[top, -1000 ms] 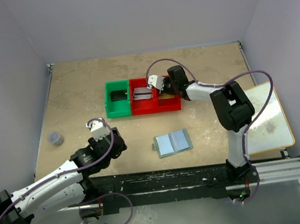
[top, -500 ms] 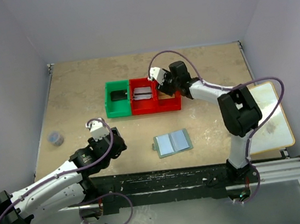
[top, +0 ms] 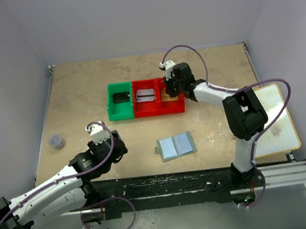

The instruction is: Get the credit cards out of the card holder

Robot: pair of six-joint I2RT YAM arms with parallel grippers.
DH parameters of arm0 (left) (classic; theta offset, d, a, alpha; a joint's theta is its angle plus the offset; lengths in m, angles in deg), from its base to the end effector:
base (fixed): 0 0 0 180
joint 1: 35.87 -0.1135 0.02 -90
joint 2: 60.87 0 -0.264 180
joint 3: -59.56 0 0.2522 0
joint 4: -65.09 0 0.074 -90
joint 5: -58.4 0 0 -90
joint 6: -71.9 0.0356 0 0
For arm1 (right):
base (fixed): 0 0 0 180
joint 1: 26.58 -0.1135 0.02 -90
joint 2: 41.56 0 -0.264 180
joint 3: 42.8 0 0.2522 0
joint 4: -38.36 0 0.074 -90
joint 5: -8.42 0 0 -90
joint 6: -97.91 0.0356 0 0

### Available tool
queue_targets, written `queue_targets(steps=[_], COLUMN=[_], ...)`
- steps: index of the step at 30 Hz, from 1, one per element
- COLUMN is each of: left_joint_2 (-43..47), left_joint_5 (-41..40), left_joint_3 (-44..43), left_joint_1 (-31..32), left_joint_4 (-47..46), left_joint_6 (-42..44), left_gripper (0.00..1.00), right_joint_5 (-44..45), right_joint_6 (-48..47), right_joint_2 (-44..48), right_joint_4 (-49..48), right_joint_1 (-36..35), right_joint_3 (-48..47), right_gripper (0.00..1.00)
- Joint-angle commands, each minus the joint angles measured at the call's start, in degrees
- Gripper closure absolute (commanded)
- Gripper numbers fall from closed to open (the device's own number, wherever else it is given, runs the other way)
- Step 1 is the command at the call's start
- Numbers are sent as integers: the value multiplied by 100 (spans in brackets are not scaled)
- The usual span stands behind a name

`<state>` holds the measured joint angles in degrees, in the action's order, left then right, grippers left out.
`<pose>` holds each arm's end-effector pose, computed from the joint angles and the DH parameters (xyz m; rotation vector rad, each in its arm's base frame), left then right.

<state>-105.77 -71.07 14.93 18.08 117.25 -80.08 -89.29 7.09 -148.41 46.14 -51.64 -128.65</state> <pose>0.1048 -0.1056 0.2182 -0.4260 2.1972 -0.2178 0.3855 0.1855 0.2232 -0.5494 2.0190 0.3975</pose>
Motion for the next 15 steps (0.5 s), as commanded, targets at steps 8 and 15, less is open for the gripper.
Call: queue_targets(steps=[8, 15], left_joint_2=[-48, 44], left_joint_5=[-219, -371], left_joint_3=[-288, -305], left_joint_1=[-34, -34], left_joint_4=[-95, 13], left_joint_6=[-28, -118], left_gripper=[28, 28], right_joint_5=[649, 868], right_joint_6=[985, 988], right_joint_2=[-339, -545], right_joint_4=[192, 268], right_joint_1=[-188, -337], right_joint_3=[72, 53], right_gripper=[100, 100])
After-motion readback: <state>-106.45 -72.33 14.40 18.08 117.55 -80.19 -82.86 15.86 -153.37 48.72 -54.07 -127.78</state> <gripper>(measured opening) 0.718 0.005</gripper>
